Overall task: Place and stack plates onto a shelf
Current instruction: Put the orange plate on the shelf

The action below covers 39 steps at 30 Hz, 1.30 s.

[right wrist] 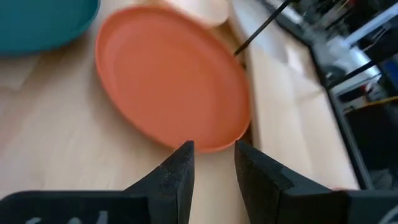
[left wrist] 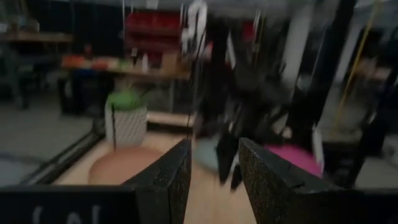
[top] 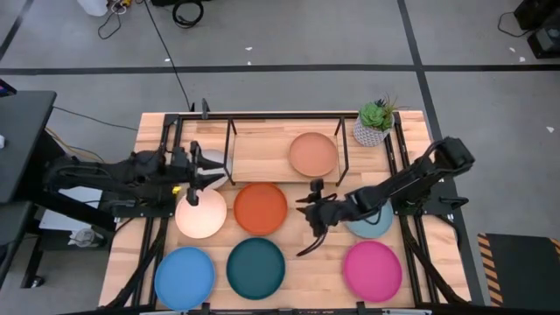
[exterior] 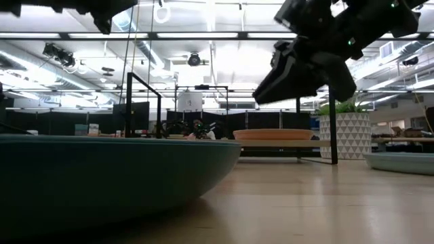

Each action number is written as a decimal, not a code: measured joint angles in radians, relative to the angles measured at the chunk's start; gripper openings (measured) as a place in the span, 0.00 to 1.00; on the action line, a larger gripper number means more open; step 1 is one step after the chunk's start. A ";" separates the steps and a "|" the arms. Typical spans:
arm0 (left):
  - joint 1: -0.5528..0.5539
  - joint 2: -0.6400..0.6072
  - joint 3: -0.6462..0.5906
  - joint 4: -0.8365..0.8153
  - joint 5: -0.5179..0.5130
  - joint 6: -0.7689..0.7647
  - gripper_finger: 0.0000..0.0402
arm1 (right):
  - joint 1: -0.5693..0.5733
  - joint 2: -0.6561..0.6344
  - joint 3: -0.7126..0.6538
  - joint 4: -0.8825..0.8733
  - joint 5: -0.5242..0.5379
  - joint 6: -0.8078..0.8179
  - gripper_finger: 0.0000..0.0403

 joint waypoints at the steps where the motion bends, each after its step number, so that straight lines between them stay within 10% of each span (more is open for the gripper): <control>1: 0.000 0.021 0.033 -0.074 0.000 -0.001 0.35 | 0.000 -0.012 -0.015 0.027 0.000 -0.016 0.30; 10: -0.106 0.228 0.197 -0.563 0.163 -0.219 0.35 | 0.000 -0.101 -0.197 0.284 0.021 -0.118 0.30; 22: -0.295 0.527 0.250 -0.452 0.091 -0.414 0.29 | 0.048 -0.071 -0.368 0.591 0.020 -0.145 0.30; 39: -0.403 1.017 0.520 -0.694 -0.126 -0.073 0.34 | 0.046 -0.066 -0.360 0.648 -0.032 -0.235 0.30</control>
